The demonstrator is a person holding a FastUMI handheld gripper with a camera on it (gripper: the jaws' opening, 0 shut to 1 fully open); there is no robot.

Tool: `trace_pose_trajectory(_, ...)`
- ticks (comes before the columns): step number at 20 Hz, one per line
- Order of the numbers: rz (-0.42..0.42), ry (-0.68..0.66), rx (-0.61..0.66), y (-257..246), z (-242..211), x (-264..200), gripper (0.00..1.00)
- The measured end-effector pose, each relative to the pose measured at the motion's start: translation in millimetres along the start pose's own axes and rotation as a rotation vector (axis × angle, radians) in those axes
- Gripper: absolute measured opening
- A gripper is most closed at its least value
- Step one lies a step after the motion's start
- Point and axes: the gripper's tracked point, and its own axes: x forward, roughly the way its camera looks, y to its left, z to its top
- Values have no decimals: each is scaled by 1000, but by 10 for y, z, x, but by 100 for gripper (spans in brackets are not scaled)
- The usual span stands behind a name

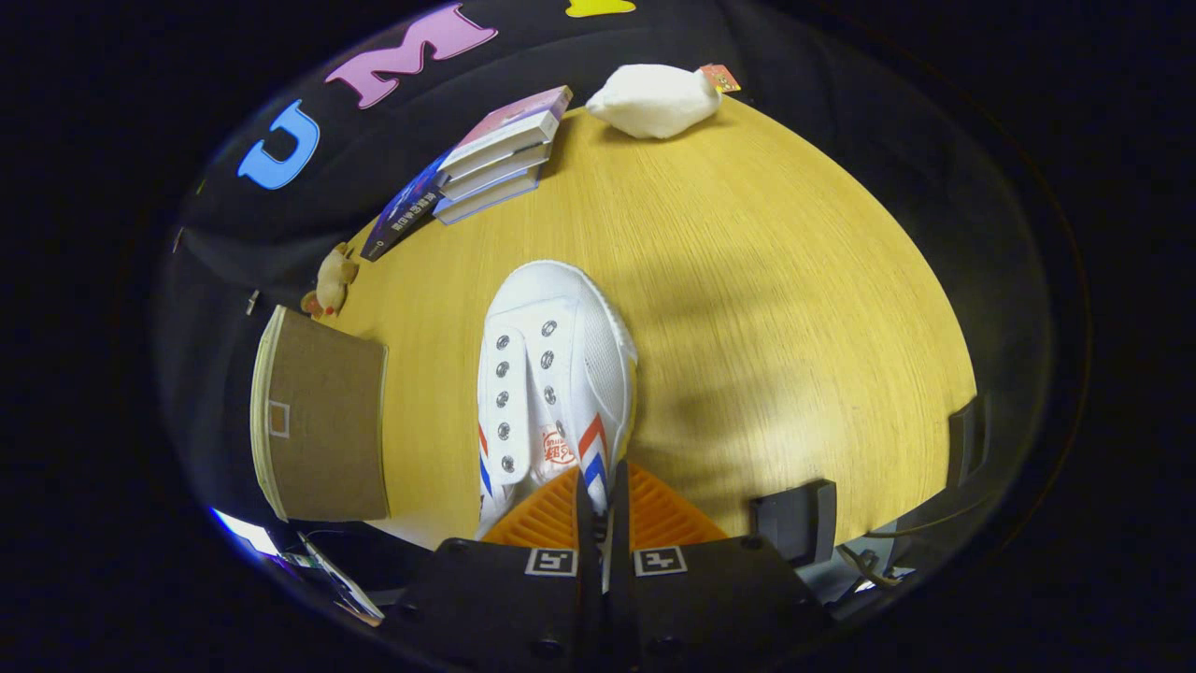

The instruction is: Open the storage box then place both shoes into the box .Put the left shoe in first, then the right shoe, with the right side of both shoes facing outward in a uniform manner.

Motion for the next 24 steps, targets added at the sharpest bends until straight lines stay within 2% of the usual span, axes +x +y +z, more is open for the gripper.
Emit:
trace_pose_trajectory(5, 48, -57, -25, 558, 274, -520, 7)
trace_pose_trajectory(10, 131, -94, -75, 1417, 431, -977, 7)
trace_pose_trajectory(13, 192, -73, -99, 1995, 397, -1142, 7)
trace_pose_trajectory(19, 261, -34, -191, 3122, 341, -1074, 7)
trace_pose_trajectory(22, 285, 13, -208, 3616, 270, -829, 7)
trace_pose_trajectory(24, 272, 43, -212, 3818, 208, -655, 7)
